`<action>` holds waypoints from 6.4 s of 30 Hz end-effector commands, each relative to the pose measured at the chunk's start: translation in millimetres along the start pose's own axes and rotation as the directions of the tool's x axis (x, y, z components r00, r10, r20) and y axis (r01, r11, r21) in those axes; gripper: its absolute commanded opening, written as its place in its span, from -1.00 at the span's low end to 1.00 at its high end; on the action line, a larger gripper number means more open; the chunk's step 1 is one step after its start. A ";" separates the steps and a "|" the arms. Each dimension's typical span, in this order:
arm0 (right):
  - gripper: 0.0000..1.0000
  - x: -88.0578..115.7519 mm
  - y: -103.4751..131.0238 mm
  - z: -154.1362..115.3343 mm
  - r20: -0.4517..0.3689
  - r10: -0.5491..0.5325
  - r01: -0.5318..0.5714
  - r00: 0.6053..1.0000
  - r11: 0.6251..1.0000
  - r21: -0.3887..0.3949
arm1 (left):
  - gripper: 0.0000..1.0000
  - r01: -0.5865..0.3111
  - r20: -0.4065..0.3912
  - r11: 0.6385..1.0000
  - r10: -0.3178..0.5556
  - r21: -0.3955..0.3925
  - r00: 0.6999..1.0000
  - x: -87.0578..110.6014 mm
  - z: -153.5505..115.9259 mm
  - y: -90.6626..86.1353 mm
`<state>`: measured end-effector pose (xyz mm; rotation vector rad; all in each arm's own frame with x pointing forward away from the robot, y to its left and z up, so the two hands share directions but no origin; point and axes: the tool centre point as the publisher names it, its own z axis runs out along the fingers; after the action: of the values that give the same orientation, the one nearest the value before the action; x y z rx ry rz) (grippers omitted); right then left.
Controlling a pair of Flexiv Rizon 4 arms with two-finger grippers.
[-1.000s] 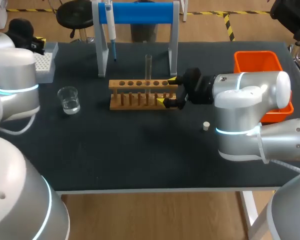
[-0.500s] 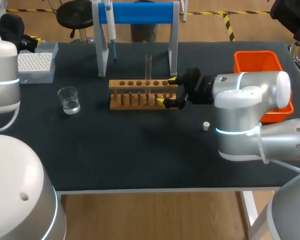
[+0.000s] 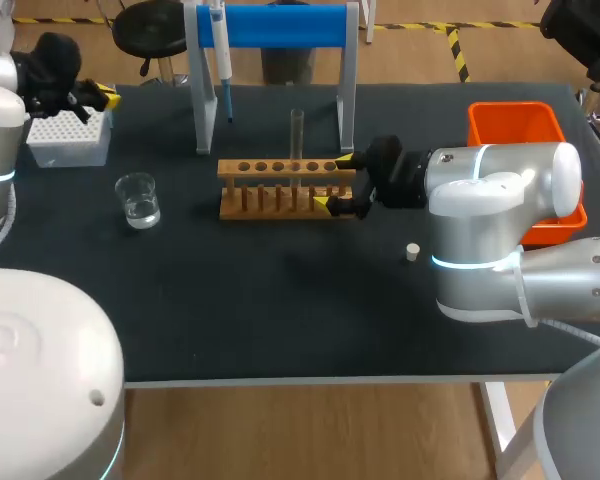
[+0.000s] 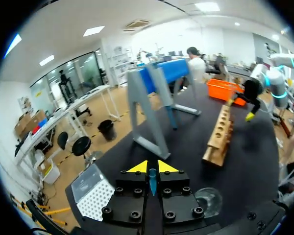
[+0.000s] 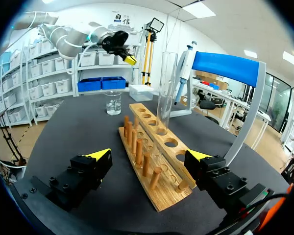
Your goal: Invert the test tube, pick up the pipette, mount the tip to pipette, aspirate from beaker and dispense into the tube, eject the tip, return the pipette, and cap with the stopper.
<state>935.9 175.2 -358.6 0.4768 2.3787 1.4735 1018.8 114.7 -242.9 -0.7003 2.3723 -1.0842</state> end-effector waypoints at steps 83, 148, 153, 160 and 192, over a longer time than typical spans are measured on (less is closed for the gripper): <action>1.00 1.3 -0.4 1.2 0.005 0.000 0.000 1.000 1.000 -0.001 | -1.00 -0.095 -0.587 0.982 0.175 0.165 0.790 323.1 -7.9 -171.5; 1.00 108.9 120.7 -123.8 -0.430 -0.090 -0.111 0.898 0.900 -0.421 | -1.00 -0.145 -0.565 0.969 0.236 0.203 0.790 352.0 -7.9 -176.6; 1.00 114.8 122.5 -124.0 -0.449 -0.088 -0.129 0.889 0.893 -0.431 | -1.00 -0.148 -0.568 0.967 0.241 0.205 0.787 357.6 -6.8 -179.2; 1.00 124.6 127.1 -123.5 -0.471 -0.097 -0.142 0.877 0.883 -0.448 | -1.00 -0.150 -0.568 0.968 0.239 0.200 0.788 357.9 -6.9 -179.5; 0.40 142.2 147.5 -88.5 -0.522 -0.150 -0.099 0.840 0.903 -0.419 | -1.00 -0.150 -0.568 0.968 0.239 0.200 0.788 357.9 -6.9 -179.5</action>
<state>785.3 223.3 -198.9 -0.1100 2.2858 2.2921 784.3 -199.9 -162.3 -0.0421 2.7407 -1.5319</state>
